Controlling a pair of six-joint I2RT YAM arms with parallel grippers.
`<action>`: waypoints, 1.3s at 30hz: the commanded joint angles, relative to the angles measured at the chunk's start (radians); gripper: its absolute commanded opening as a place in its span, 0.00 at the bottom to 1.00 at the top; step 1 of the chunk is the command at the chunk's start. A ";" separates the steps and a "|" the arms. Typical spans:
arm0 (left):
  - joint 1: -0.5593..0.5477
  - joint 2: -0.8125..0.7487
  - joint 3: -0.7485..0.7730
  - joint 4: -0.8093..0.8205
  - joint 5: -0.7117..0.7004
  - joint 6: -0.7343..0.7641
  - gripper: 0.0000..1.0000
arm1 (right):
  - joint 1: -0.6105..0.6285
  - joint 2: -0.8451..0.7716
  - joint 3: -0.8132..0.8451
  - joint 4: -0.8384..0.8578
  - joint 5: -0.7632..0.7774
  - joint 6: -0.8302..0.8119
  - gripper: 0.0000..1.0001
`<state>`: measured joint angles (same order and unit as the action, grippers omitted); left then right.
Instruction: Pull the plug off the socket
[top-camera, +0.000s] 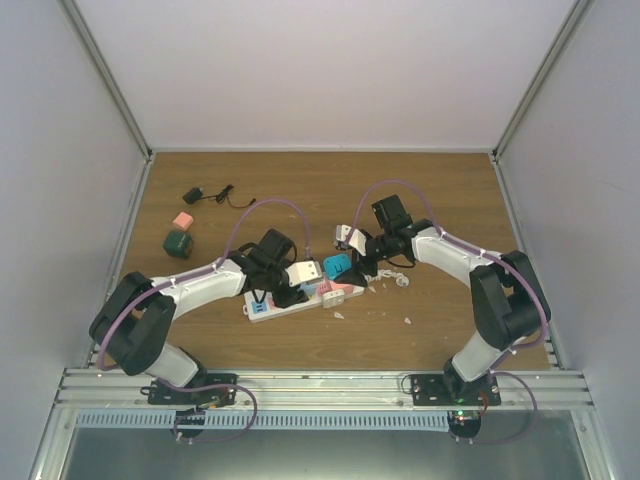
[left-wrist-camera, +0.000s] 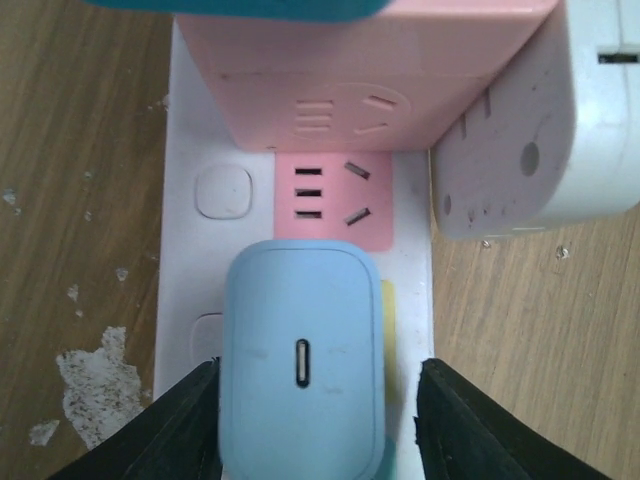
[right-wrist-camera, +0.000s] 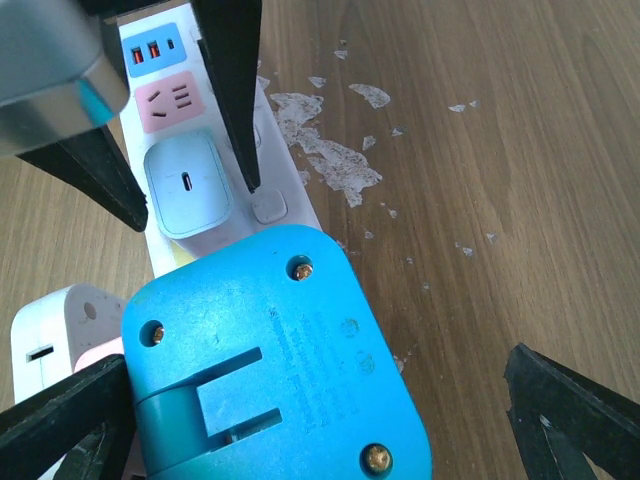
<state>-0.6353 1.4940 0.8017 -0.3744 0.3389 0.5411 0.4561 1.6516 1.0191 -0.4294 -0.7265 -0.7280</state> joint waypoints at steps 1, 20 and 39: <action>-0.028 -0.012 -0.011 0.002 -0.061 -0.060 0.49 | 0.009 0.025 -0.022 0.022 0.079 -0.008 1.00; -0.035 -0.075 0.037 0.080 0.009 -0.121 0.09 | 0.007 0.021 -0.058 0.041 0.084 -0.002 1.00; 0.149 -0.165 0.012 -0.002 0.154 0.043 0.00 | 0.007 0.005 -0.046 0.018 0.077 0.002 1.00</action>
<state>-0.5636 1.3651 0.7967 -0.3176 0.4759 0.4896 0.4561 1.6470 0.9890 -0.3744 -0.7414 -0.7006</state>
